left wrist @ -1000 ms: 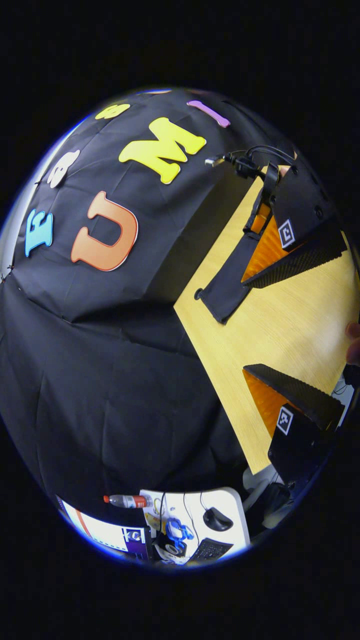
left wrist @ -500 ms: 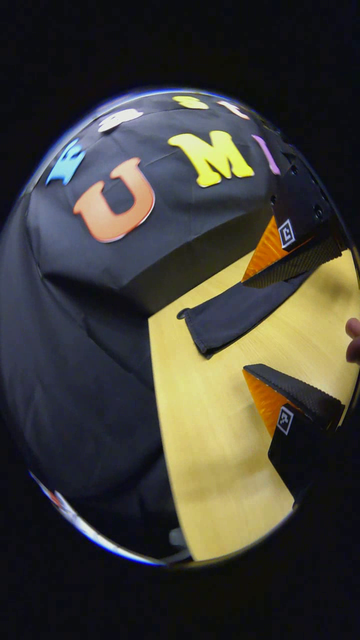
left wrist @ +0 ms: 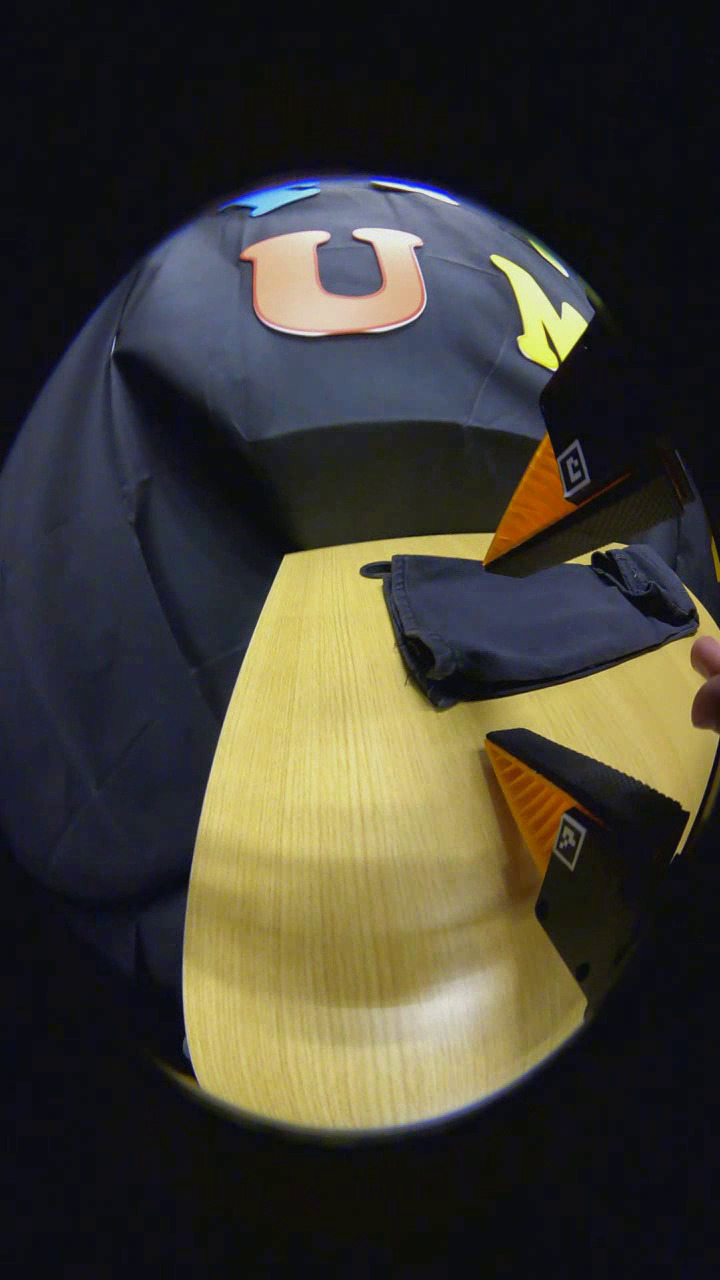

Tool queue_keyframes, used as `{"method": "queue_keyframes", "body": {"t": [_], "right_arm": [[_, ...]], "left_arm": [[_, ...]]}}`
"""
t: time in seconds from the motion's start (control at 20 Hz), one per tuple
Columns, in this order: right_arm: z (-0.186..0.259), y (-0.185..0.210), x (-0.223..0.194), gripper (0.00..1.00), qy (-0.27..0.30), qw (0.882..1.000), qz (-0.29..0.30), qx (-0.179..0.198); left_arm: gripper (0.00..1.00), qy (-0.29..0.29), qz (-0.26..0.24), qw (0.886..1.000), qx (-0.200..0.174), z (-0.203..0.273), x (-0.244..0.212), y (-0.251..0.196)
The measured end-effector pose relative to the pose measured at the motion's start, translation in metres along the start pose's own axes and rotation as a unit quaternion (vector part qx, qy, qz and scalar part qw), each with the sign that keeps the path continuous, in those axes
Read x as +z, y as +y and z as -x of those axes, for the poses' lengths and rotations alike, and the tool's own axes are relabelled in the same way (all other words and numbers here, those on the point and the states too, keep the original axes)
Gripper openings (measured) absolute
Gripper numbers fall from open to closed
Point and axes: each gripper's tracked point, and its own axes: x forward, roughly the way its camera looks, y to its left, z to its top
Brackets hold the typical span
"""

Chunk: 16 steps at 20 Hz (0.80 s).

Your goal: Grasp the waist and the cuffs of the jeans and fold them to make the two legs overlap; first hold the waist and fold one-third of the jeans toward the cuffs, then hold the cuffs and fold the remaining one-third in the same direction to finish folding.

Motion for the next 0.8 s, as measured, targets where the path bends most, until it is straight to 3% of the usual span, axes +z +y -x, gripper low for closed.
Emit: {"method": "queue_keyframes", "body": {"t": [0.3,0.7,0.8], "right_arm": [[0.041,-0.029,-0.005,0.93,0.004,1.000,-0.010,-0.015],[0.061,-0.043,-0.045,0.93,0.026,0.999,-0.031,-0.022],[0.066,-0.048,-0.049,0.99,0.028,0.999,-0.039,-0.026]], "left_arm": [[0.98,-0.006,-0.021,1.000,-0.003,-0.025,-0.001,-0.015],[0.94,0.001,0.044,0.997,-0.057,-0.058,0.004,-0.036],[0.86,0.004,0.043,0.997,-0.059,-0.068,0.004,-0.037]]}}
